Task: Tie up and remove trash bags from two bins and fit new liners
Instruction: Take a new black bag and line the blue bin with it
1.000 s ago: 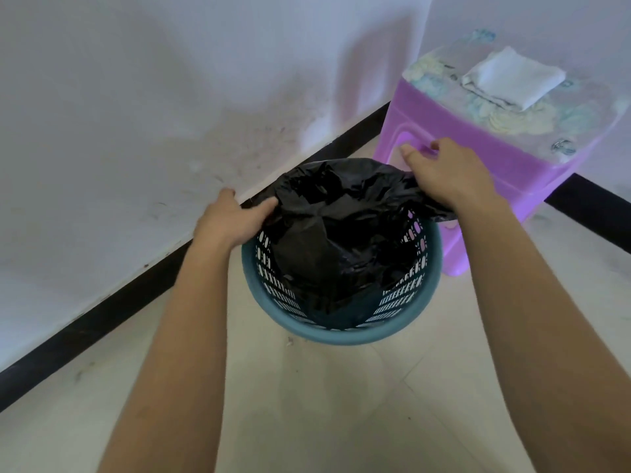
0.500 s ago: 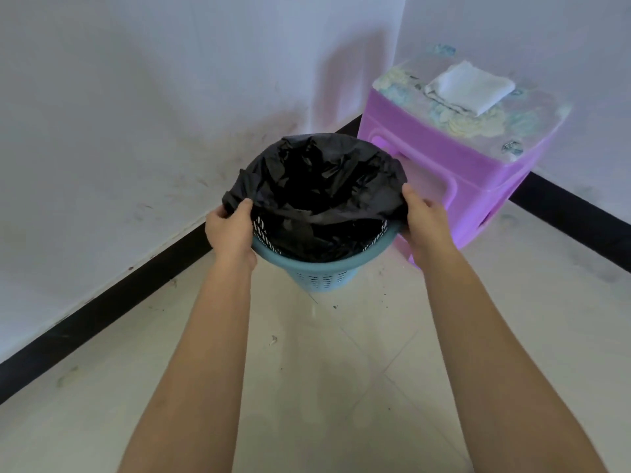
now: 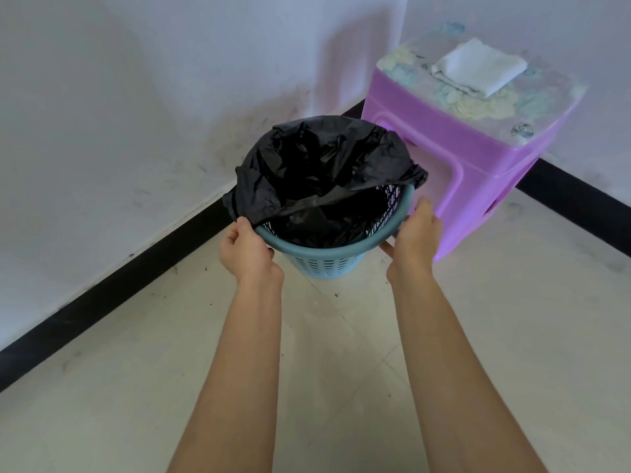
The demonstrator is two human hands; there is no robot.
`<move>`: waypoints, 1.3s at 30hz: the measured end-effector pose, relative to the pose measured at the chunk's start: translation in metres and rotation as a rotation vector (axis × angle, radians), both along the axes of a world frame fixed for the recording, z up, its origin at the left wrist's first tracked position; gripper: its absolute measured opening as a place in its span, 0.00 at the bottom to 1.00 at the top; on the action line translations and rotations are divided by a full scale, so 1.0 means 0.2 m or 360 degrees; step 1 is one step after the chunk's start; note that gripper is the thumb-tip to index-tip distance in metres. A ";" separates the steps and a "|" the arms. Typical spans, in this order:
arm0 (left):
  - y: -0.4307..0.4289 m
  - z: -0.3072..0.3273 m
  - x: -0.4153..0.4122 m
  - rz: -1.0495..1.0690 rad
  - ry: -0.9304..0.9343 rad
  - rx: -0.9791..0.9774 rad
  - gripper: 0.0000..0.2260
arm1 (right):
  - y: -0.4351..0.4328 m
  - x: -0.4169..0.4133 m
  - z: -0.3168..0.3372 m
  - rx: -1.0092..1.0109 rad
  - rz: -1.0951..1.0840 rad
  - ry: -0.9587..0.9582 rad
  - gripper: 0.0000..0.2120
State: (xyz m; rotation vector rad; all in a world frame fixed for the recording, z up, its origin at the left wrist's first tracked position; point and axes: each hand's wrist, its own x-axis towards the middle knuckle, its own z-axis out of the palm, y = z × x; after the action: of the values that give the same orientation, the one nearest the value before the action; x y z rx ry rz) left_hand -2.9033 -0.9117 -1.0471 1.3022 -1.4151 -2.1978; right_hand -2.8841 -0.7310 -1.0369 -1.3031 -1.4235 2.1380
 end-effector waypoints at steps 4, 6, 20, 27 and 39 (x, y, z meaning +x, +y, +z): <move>0.00 -0.02 0.01 -0.0009 0.0024 -0.0082 0.03 | -0.02 -0.03 0.06 0.0308 0.0265 -0.0051 0.28; 0.01 -0.03 0.00 -0.0028 0.0026 -0.0104 0.03 | -0.04 -0.05 0.06 0.0493 0.0414 -0.0076 0.20; 0.08 -0.24 0.08 0.0041 0.0100 -0.0458 0.04 | -0.05 0.06 -0.19 -0.0306 -0.0185 0.0215 0.07; 0.09 -0.35 0.05 -0.0299 -0.0040 -0.0459 0.06 | -0.12 0.04 -0.29 -0.0577 0.0257 0.0106 0.13; -0.15 -0.16 -0.18 -0.0191 0.0028 -0.0853 0.27 | 0.12 -0.08 -0.16 0.0341 -0.0255 0.0106 0.17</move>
State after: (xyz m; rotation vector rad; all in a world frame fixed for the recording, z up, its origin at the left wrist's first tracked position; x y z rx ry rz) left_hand -2.9389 -0.9414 -1.0781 1.0217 -1.9370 -1.7003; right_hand -2.9007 -0.7071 -1.0680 -1.2108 -1.4243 1.8526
